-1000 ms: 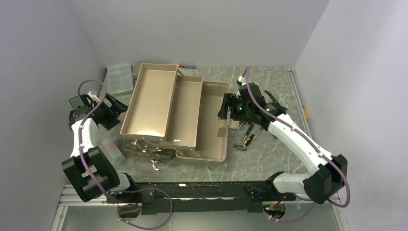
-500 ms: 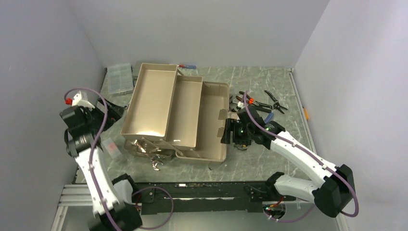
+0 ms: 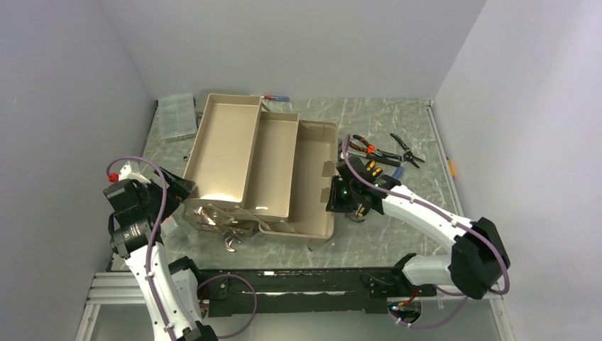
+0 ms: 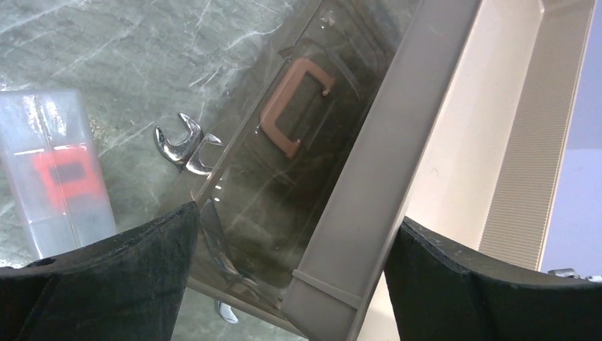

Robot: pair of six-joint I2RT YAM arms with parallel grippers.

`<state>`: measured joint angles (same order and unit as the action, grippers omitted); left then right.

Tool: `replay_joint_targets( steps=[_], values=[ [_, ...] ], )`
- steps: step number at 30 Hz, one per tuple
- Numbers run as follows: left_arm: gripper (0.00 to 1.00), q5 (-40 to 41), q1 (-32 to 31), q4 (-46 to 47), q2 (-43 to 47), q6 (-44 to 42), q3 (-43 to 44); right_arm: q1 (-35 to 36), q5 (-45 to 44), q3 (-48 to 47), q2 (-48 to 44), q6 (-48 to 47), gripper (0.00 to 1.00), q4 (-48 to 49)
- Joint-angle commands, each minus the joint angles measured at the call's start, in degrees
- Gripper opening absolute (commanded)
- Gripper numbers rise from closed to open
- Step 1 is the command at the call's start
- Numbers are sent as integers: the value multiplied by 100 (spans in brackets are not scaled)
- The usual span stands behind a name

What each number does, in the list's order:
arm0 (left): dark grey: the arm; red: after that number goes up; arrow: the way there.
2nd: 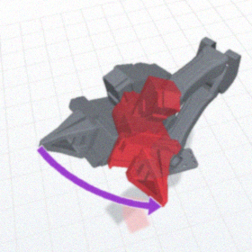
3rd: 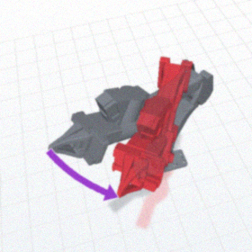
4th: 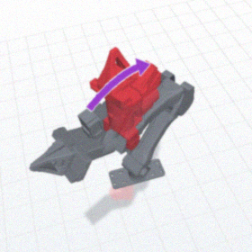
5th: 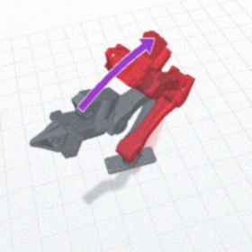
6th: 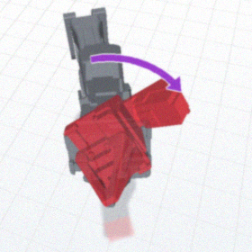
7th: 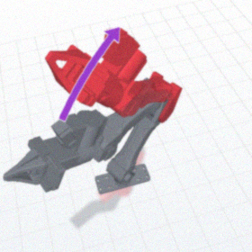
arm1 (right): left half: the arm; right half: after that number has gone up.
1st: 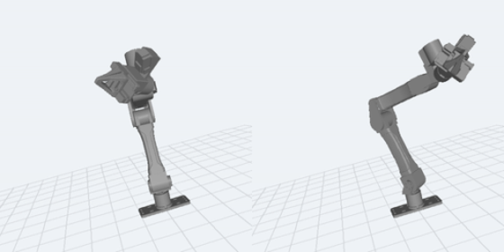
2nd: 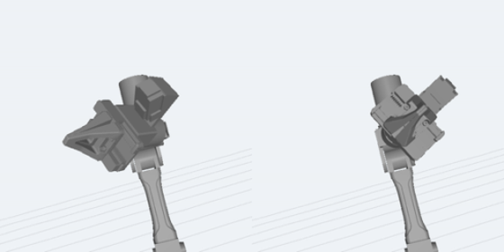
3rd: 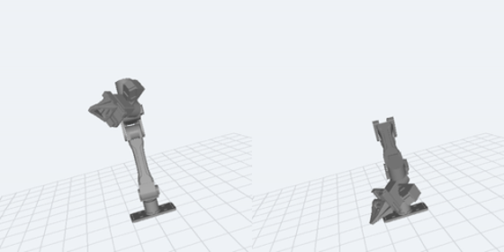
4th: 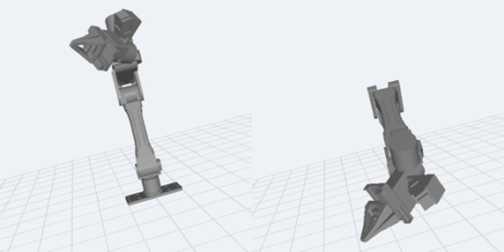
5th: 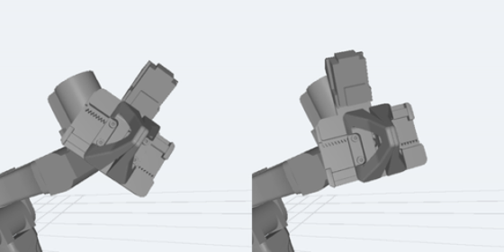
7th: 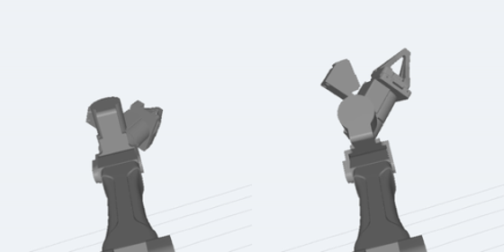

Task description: Pack the tool kit

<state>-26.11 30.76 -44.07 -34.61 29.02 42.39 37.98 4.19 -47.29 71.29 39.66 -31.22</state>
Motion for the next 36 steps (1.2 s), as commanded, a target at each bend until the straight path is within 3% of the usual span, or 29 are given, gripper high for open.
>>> replay_joint_targets(
  steps=[1,5,21,30,36],
  values=[
    [96,582,-33,-224,-152,156,130,-4,-233,-348,344,83,21,545],
    [96,687,-78,-147,-498,37,310,-162,-286,-513,583,168,0,693],
    [99,897,-133,-855,-2625,-323,2897,-1114,-184,-961,1456,628,0,1434],
    [99,411,-132,-67,-2859,15,2940,-1143,-455,-962,1745,1498,0,2097],
    [99,342,-148,-122,-2937,-87,3051,-1076,-329,-1729,2302,1232,0,1862]
  ],
)
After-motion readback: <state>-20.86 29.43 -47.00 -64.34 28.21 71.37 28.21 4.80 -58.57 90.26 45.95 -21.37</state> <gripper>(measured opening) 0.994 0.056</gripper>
